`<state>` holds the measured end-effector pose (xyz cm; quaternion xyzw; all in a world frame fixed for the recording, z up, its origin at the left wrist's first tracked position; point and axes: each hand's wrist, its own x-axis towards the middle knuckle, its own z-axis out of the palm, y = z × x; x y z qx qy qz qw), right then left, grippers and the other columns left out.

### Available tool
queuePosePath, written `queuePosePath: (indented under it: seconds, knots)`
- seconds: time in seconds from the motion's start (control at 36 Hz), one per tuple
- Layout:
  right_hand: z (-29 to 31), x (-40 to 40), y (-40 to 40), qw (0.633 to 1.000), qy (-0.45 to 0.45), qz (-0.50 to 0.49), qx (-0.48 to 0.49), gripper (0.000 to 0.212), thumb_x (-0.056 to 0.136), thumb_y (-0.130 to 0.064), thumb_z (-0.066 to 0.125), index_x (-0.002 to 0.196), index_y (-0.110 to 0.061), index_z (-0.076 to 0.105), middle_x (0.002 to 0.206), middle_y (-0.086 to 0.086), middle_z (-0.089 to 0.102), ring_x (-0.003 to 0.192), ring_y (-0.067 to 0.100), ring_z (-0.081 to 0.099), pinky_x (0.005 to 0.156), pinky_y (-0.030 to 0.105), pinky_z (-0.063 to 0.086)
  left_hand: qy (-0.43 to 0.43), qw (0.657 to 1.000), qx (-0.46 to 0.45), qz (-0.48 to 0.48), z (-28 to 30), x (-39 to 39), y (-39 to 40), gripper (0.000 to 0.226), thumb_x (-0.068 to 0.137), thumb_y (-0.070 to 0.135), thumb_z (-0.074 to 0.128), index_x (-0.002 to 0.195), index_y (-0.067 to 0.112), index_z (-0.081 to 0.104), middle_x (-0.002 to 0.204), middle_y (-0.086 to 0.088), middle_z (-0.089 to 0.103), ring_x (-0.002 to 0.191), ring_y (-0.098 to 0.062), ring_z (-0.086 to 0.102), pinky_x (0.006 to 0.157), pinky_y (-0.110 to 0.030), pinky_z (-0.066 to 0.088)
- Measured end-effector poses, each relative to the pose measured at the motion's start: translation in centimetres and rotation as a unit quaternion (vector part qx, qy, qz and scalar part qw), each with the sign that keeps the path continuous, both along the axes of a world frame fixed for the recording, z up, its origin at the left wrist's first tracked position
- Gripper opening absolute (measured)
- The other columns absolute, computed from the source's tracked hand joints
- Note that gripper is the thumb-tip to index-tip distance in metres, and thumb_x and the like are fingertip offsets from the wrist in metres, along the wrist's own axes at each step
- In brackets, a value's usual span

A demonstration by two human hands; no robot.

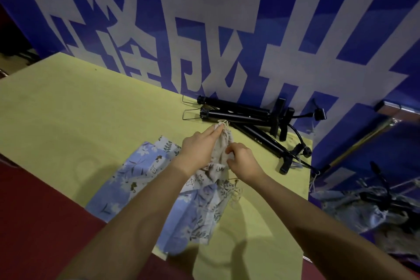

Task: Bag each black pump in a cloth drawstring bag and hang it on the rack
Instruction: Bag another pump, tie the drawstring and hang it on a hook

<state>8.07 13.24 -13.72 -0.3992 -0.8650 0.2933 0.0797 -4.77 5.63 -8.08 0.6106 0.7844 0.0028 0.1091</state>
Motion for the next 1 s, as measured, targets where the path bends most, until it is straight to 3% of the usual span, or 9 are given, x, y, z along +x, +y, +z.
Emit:
queuePosePath:
  seconds: [0.14,0.22,0.33,0.42,0.58,0.72,0.78,0.89,1.0]
  knots:
    - [0.8,-0.1,1.7,0.998,-0.027,0.043,0.029,0.032,0.084,0.005,0.047,0.114,-0.005,0.052,0.113,0.012,0.050,0.102,0.030,0.053,0.086,0.038,0.045,0.067,0.997,-0.029,-0.010,1.3,-0.8,1.7,0.089,0.087,0.000,0.050,0.151,0.028,-0.004,0.160,0.007,0.003,0.112,-0.031,0.053,0.070,-0.033,0.040]
    - [0.9,-0.1,3.0,0.998,-0.001,0.045,0.032,0.030,0.085,0.003,0.049,0.113,-0.007,0.055,0.109,0.010,0.051,0.100,0.027,0.054,0.085,0.038,0.046,0.048,0.999,-0.017,0.001,1.5,-1.1,2.6,0.086,0.086,-0.002,0.047,0.151,0.026,-0.002,0.158,0.004,0.013,0.109,-0.029,0.056,0.066,-0.033,0.042]
    - [1.0,0.1,4.5,0.996,0.080,0.026,0.013,0.018,0.091,-0.008,0.054,0.107,-0.011,0.062,0.101,-0.003,0.049,0.092,0.017,0.057,0.083,0.033,0.049,-0.008,0.999,0.018,0.049,0.5,-1.0,3.6,0.078,0.085,-0.005,0.043,0.151,0.023,0.011,0.146,-0.003,0.035,0.114,-0.029,0.054,0.073,-0.036,0.046]
    - [0.9,0.3,5.9,0.996,0.093,-0.002,0.013,0.015,0.093,-0.017,0.056,0.107,-0.014,0.060,0.106,-0.003,0.050,0.094,0.017,0.058,0.083,0.036,0.050,-0.035,0.996,0.031,0.076,-0.4,-0.7,4.3,0.072,0.085,-0.005,0.042,0.148,0.021,0.022,0.139,-0.005,0.043,0.113,-0.029,0.054,0.074,-0.036,0.047]
    - [0.8,0.3,10.7,0.994,-0.051,-0.029,0.094,0.039,0.095,-0.019,0.048,0.133,-0.009,0.045,0.133,0.011,0.048,0.121,0.031,0.047,0.099,0.041,0.040,-0.079,0.983,0.086,0.145,-1.7,-0.1,6.9,0.051,0.090,-0.001,0.036,0.138,0.016,0.040,0.128,-0.009,0.051,0.101,-0.031,0.059,0.073,-0.037,0.046]
    - [0.0,-0.3,15.3,0.980,-0.159,-0.026,0.116,0.058,0.098,-0.033,0.044,0.146,-0.009,0.023,0.155,0.013,0.024,0.143,0.032,0.021,0.116,0.042,0.019,-0.098,0.979,0.079,0.163,-2.7,0.0,9.4,0.061,0.089,-0.002,0.041,0.146,0.016,0.027,0.138,-0.007,0.041,0.096,-0.030,0.060,0.070,-0.037,0.047]
    - [-0.4,-0.5,16.4,0.970,-0.197,-0.012,0.141,0.061,0.098,-0.035,0.043,0.147,-0.007,0.020,0.154,0.014,0.024,0.143,0.033,0.020,0.117,0.042,0.017,-0.100,0.979,0.063,0.164,-3.0,-0.2,10.1,0.064,0.089,-0.002,0.042,0.148,0.016,0.022,0.143,-0.007,0.036,0.099,-0.030,0.059,0.072,-0.037,0.047]
    - [-0.8,-1.3,17.5,0.948,-0.246,0.002,0.202,0.060,0.097,-0.036,0.045,0.145,-0.008,0.022,0.142,0.016,0.035,0.130,0.035,0.033,0.108,0.041,0.028,-0.123,0.979,0.033,0.161,-3.6,-0.5,10.9,0.073,0.087,-0.005,0.044,0.150,0.017,0.014,0.148,-0.006,0.028,0.110,-0.030,0.055,0.077,-0.035,0.046]
    - [-0.7,-2.3,18.2,0.937,-0.263,0.003,0.231,0.040,0.096,-0.021,0.045,0.134,-0.009,0.037,0.133,0.016,0.041,0.121,0.034,0.039,0.100,0.039,0.033,-0.150,0.976,0.025,0.154,-4.5,-0.7,10.7,0.084,0.086,-0.005,0.049,0.152,0.020,0.004,0.154,-0.002,0.020,0.115,-0.026,0.052,0.086,-0.035,0.049]
